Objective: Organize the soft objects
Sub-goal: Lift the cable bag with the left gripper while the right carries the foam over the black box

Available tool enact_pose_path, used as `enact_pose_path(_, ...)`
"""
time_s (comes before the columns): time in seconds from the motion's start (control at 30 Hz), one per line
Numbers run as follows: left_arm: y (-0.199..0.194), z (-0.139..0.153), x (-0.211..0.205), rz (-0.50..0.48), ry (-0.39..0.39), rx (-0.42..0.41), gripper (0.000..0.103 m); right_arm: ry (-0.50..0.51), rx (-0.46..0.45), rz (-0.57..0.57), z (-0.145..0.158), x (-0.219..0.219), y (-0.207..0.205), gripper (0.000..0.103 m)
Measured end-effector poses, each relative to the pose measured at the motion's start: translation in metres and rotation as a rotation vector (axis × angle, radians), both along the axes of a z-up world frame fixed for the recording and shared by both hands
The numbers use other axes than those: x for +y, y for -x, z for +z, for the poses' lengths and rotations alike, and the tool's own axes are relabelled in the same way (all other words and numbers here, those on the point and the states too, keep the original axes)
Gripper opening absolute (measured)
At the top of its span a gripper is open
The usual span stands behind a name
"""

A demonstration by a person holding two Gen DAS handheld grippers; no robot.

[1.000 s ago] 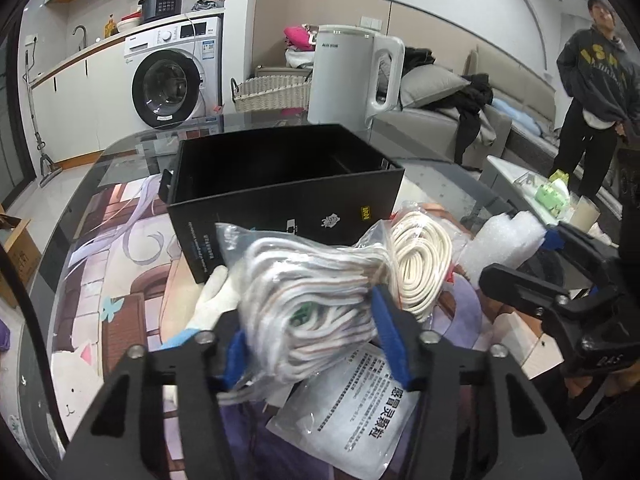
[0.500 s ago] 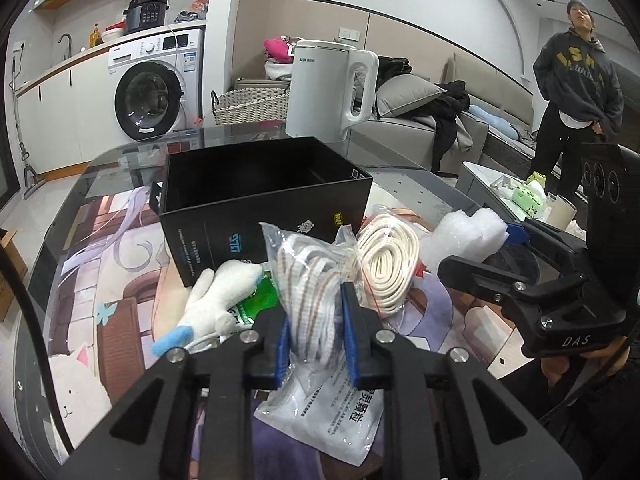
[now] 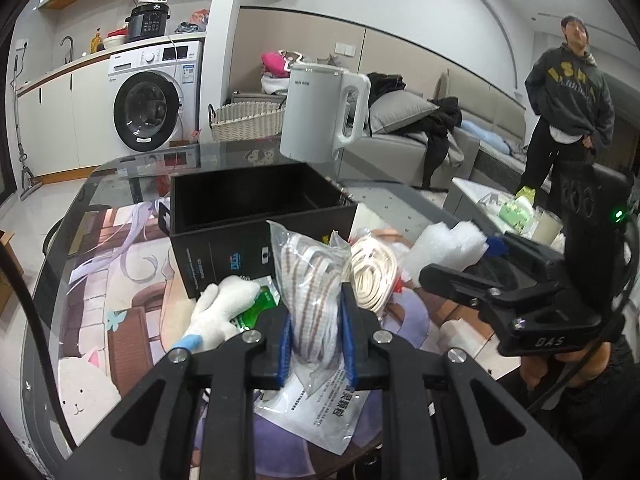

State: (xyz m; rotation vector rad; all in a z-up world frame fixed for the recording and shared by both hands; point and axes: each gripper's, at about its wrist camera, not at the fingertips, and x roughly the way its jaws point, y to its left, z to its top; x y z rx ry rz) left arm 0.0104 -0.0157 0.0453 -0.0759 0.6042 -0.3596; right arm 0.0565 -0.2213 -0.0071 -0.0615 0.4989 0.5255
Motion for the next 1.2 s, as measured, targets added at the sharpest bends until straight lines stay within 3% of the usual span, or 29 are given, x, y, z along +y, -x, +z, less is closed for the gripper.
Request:
enact_pose_path(0.6,0.003,0.041,0.029,0.083,0.046,-0.086,0.018,0.027,-0.059,0.029,0.045,0.019,-0.01,0.089)
enact_pose_path(1.2,-0.061,0.058,0.048,0.178,-0.007,-0.15,0.018,0.056,-0.077,0.066,0.064,0.055,-0.068,0.089)
